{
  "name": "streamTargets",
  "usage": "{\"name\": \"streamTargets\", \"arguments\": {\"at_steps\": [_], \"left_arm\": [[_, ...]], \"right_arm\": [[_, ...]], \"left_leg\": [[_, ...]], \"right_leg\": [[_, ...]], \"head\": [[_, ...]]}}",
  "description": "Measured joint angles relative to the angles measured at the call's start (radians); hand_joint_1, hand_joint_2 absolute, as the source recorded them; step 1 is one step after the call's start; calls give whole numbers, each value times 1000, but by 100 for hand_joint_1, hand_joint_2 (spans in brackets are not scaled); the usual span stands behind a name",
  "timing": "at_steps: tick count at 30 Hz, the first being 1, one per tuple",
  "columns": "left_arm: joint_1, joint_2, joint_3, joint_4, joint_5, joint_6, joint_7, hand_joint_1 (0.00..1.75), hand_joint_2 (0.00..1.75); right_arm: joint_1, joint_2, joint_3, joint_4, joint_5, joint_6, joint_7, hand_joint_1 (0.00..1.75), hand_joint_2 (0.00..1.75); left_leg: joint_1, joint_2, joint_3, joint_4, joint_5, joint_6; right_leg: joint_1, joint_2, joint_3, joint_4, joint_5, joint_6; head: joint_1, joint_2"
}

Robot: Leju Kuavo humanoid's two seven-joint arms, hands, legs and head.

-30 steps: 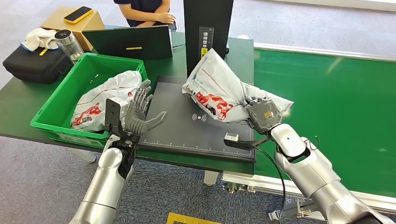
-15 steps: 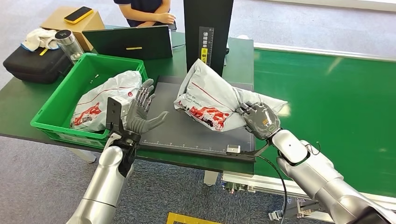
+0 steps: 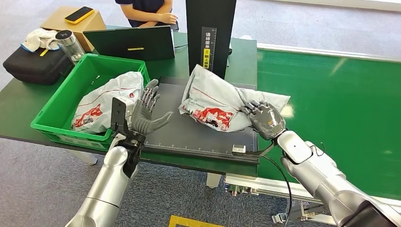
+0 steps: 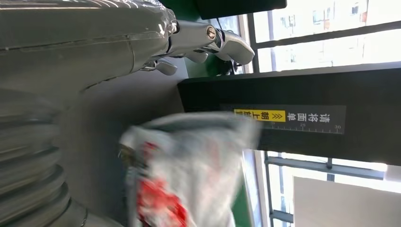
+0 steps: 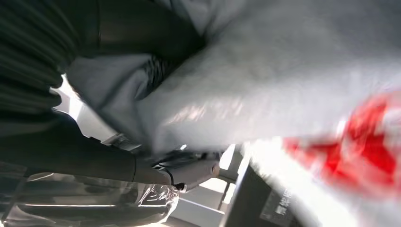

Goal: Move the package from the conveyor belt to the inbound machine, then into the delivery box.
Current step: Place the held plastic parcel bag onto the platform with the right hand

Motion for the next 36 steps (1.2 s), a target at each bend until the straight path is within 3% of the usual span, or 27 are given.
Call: {"name": "streamTargets", "arguments": {"at_steps": [5, 11, 18, 22, 26, 28, 31, 33, 35, 36], "left_arm": [[-5, 1, -11, 13, 7, 3, -2, 0, 175], [-14, 4, -26, 28, 13, -2, -5, 0, 175], [-19, 7, -38, 40, 21, -1, -6, 0, 175], [-22, 8, -45, 45, 24, 4, -6, 0, 175], [-21, 8, -47, 46, 35, 21, -6, 0, 175], [-17, 9, -47, 46, 42, 36, -6, 0, 175], [-5, 11, -46, 42, 51, 56, -5, 0, 175], [2, 13, -45, 38, 52, 64, -2, 0, 175], [4, 16, -45, 37, 52, 66, 1, 0, 175], [4, 17, -45, 37, 52, 65, 0, 0, 175]], "right_arm": [[-1, 4, -10, -28, 42, -2, -12, 0, 175], [-11, 6, -24, -38, 45, -4, -125, 0, 175], [-9, 6, -78, -83, 54, -7, -144, 0, 175], [8, 6, -116, -119, 75, -7, -163, 0, 0], [49, 25, -236, -164, -14, -7, -215, 0, 0], [66, 46, -299, -168, -211, -7, -223, 0, 0], [100, 74, -344, -191, -639, 14, -226, 0, 0], [142, 83, -347, -240, -902, 74, -227, 0, 87], [186, 90, -351, -288, -1063, 172, -229, 0, 175], [203, 93, -355, -301, -1102, 226, -228, 0, 175]], "left_leg": [[0, 0, 0, 0, 0, 0], [0, 0, 0, 0, 0, 0], [0, 0, 0, 0, 0, 0], [0, 0, 0, 0, 0, 0], [0, 0, 0, 0, 0, 0], [0, 0, 0, 0, 0, 0], [0, 0, 0, 0, 0, 0], [0, 0, 0, 0, 0, 0], [0, 0, 0, 0, 0, 0], [0, 0, 0, 0, 0, 0]], "right_leg": [[0, 0, 0, 0, 0, 0], [0, 0, 0, 0, 0, 0], [0, 0, 0, 0, 0, 0], [0, 0, 0, 0, 0, 0], [0, 0, 0, 0, 0, 0], [0, 0, 0, 0, 0, 0], [0, 0, 0, 0, 0, 0], [0, 0, 0, 0, 0, 0], [0, 0, 0, 0, 0, 0], [0, 0, -1, 0, 0, 0]], "head": [[0, 0], [0, 0], [0, 0], [0, 0], [0, 0], [0, 0], [0, 0], [0, 0], [0, 0], [0, 0]]}}
